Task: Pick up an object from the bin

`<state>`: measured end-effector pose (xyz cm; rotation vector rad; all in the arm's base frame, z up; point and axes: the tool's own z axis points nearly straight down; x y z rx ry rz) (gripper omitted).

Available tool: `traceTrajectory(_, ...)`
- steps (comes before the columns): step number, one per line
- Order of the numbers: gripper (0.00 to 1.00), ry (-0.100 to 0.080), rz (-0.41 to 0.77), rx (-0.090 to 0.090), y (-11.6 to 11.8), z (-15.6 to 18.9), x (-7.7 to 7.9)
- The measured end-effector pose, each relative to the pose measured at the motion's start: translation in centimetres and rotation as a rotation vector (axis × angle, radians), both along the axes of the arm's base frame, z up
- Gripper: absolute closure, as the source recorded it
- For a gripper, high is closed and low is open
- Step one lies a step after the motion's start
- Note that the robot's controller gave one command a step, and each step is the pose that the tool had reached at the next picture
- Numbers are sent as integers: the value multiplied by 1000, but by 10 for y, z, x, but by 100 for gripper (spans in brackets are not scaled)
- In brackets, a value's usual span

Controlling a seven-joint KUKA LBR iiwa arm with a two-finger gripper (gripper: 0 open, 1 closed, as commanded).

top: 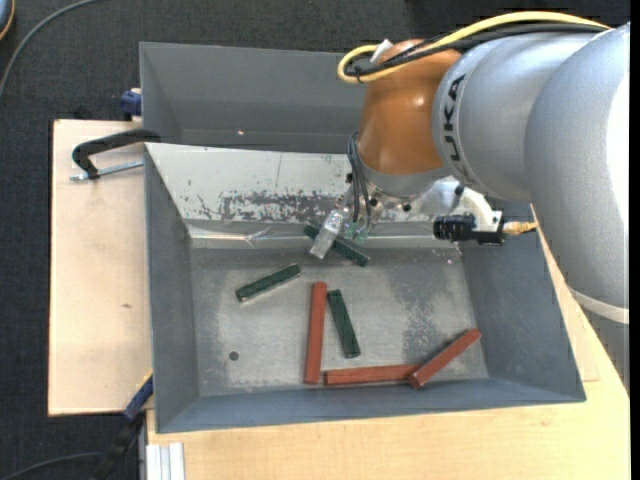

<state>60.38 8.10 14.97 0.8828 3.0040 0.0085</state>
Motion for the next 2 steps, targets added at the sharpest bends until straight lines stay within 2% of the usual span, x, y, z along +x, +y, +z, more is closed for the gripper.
traceTrajectory(2, 100, 5, 4, -1, 1, 23, 3)
